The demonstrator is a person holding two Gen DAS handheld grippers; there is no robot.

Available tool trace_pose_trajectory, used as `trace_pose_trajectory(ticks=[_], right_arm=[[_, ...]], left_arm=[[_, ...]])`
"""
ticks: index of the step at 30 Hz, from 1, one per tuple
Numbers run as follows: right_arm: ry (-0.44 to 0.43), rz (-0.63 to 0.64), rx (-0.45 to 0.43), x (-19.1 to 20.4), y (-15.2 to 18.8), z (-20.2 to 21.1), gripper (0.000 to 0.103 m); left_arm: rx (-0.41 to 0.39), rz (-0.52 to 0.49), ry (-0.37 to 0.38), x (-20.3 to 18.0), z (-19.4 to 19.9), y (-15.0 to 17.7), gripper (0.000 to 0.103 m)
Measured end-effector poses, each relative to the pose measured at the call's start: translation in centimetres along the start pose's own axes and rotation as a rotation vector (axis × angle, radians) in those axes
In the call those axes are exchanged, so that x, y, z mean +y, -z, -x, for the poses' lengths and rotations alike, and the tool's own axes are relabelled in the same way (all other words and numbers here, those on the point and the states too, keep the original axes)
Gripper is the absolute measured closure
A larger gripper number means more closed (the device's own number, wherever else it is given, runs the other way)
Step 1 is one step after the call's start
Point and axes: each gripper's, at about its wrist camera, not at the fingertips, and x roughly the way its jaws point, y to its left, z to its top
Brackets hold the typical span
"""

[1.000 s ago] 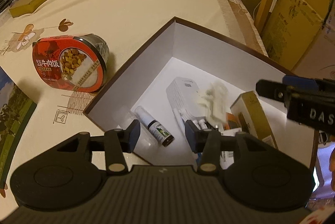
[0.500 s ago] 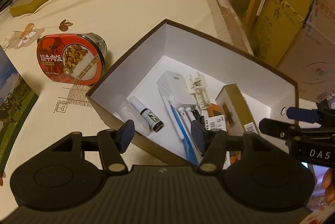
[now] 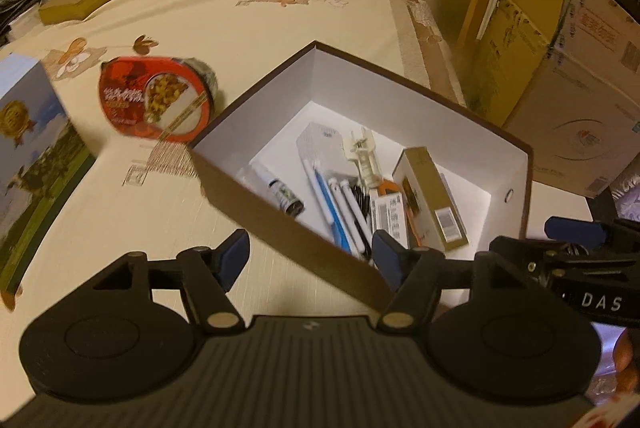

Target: Organize rigid objects

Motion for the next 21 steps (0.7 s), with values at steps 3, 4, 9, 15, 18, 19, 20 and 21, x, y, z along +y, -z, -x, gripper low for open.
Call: trace_pose_trajectory(ticks=[3, 4, 9, 15, 18, 19, 20, 21], right_arm=[[-0.001, 0.003, 0.005, 0.6, 0.7, 1.4, 0.028], [-0.003, 0.004, 0.007, 0.9, 1.0, 1.9, 0.028], [-0.013, 0.012, 0.025, 2.1, 2.2, 4.2, 0.028], [-0.035, 0.038, 0.023, 3.9, 3.9, 6.9, 0.028], [-0.048, 0.052, 0.024, 4.8, 4.9, 8.1, 0.028], [-0.052, 0.055, 0.024, 5.0, 5.2, 8.5, 0.028], [-0.057, 0.059, 0.025, 5.2, 5.6, 8.9, 0.028], [-0.059, 0.063, 0.029, 5.5, 6.0, 9.2, 0.028]], left_arm=[[0.007, 0.032, -0.009, 0.4, 1.7, 1.4, 0.039], [0.007, 0.043, -0.013, 0.6, 2.3, 2.0, 0.039], [0.004, 0.095, -0.034, 1.3, 5.4, 4.2, 0.039], [-0.010, 0.141, -0.058, 1.8, 9.2, 6.9, 0.039], [-0.013, 0.152, -0.063, 1.9, 10.9, 8.3, 0.039], [-0.013, 0.155, -0.065, 1.8, 11.5, 8.9, 0.039], [-0.010, 0.155, -0.069, 1.8, 11.9, 9.4, 0.039], [-0.006, 0.154, -0.072, 1.7, 12.4, 9.9, 0.039]])
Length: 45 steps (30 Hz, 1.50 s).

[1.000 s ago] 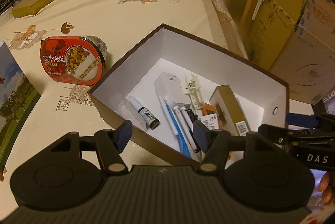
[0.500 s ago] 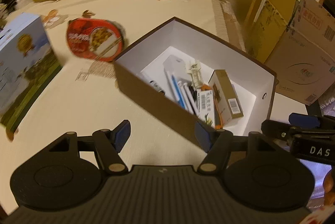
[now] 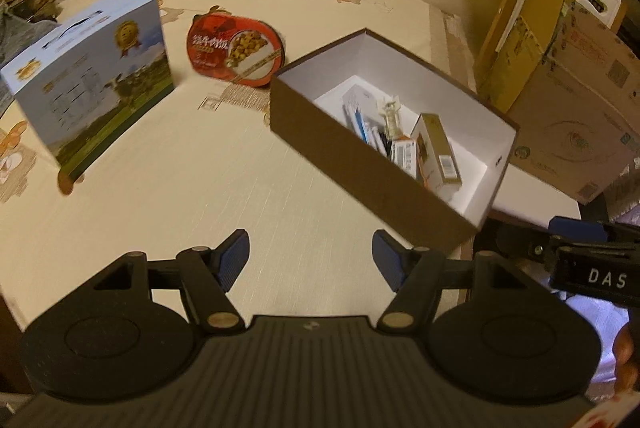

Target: Organize rigid objects

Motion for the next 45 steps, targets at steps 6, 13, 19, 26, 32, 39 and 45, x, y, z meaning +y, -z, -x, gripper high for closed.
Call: trace_pose_trajectory(ticks=[6, 13, 19, 26, 32, 39, 45], right_arm=[[-0.009, 0.046, 0.028, 1.6, 2.3, 1.7, 0.028], [-0.022, 0.095, 0.032, 3.4, 4.4, 3.9, 0.028], [-0.034, 0.119, 0.040, 4.3, 6.0, 5.3, 0.028], [-0.052, 0.137, 0.041, 5.0, 7.3, 6.1, 0.028], [-0.074, 0.152, 0.057, 5.7, 8.1, 6.0, 0.028], [-0.094, 0.178, 0.079, 6.6, 8.9, 5.8, 0.028], [-0.096, 0.176, 0.109, 6.8, 9.6, 5.5, 0.028]], left_arm=[[0.005, -0.007, -0.033, 0.5, 2.6, 3.1, 0.039], [-0.035, -0.046, -0.092, 0.7, 6.1, 5.6, 0.038], [-0.052, -0.090, -0.122, 0.1, 8.3, 7.7, 0.035], [-0.048, -0.056, -0.137, 0.7, 9.7, 9.6, 0.035], [-0.037, -0.008, -0.172, 2.0, 10.6, 10.8, 0.035], [-0.017, 0.019, -0.186, 3.0, 10.9, 12.0, 0.035], [0.000, 0.027, -0.176, 3.1, 10.9, 12.6, 0.035]])
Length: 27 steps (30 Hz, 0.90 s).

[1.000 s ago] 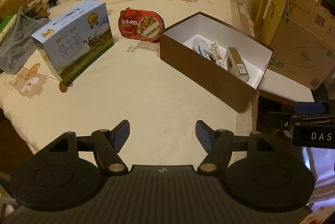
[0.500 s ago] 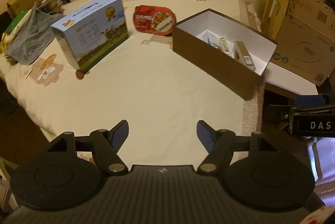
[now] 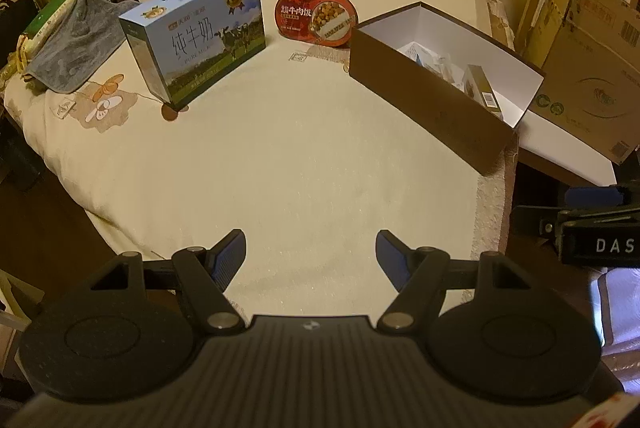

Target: Organize rigid objects

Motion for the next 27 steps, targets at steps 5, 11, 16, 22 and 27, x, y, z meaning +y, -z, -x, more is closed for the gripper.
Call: trace_pose_trajectory(ticks=[5, 11, 16, 22, 27], right_arm=[[-0.004, 0.003, 0.013, 0.20, 0.24, -0.15, 0.028], [-0.007, 0.012, 0.019, 0.61, 0.51, -0.24, 0.028], [-0.005, 0.008, 0.018, 0.63, 0.62, -0.25, 0.028], [-0.005, 0.005, 0.021, 0.52, 0.72, -0.28, 0.028], [-0.005, 0.005, 0.021, 0.50, 0.72, -0.29, 0.028]], left_arm=[[0.004, 0.007, 0.011, 0.02, 0.17, 0.18, 0.035], [0.006, 0.010, 0.013, -0.06, 0.33, 0.31, 0.035], [0.007, 0.009, 0.017, -0.11, 0.38, 0.40, 0.035], [0.009, 0.008, 0.019, -0.21, 0.43, 0.55, 0.035], [0.008, 0.007, 0.019, -0.21, 0.43, 0.56, 0.035]])
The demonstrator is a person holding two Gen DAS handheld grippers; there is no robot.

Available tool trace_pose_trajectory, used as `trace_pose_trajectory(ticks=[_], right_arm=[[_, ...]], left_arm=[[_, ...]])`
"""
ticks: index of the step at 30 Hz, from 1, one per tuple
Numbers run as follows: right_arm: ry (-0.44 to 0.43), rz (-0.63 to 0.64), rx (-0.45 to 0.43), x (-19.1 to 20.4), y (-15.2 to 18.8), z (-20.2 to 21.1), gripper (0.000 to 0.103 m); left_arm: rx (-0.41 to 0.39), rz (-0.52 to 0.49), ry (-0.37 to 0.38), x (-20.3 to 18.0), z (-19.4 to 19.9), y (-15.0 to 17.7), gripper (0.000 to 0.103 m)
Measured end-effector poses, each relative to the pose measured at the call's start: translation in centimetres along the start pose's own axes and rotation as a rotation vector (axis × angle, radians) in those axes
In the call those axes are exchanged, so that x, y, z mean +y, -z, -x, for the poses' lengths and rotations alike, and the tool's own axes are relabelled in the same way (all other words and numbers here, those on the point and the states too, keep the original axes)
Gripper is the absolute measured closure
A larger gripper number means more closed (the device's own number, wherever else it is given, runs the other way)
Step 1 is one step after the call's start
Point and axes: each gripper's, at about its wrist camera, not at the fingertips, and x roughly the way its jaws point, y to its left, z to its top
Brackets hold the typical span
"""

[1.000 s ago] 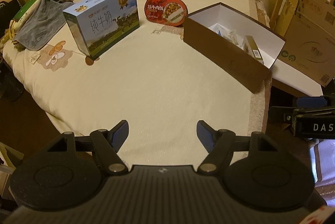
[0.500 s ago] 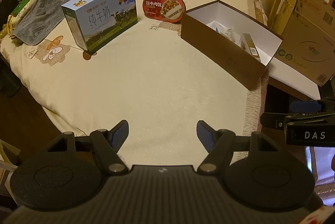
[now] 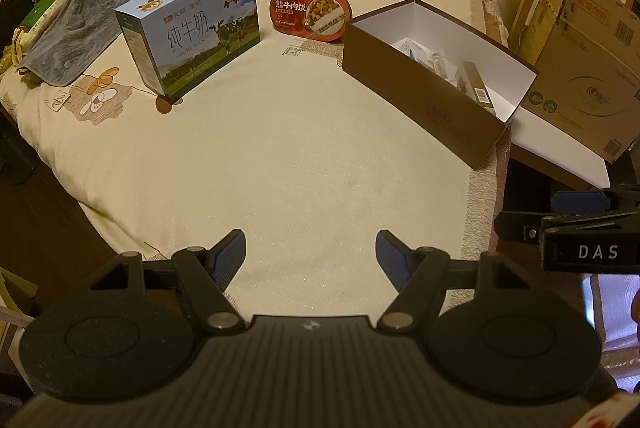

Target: Organize rigid objects

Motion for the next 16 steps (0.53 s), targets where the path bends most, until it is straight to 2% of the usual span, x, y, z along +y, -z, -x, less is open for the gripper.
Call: trace_pose_trajectory(ticks=[16], right_arm=[[0.002, -0.013, 0.001, -0.52, 0.24, -0.08, 0.028]], left_arm=[[0.003, -0.011, 0.004, -0.61, -0.35, -0.02, 0.035]])
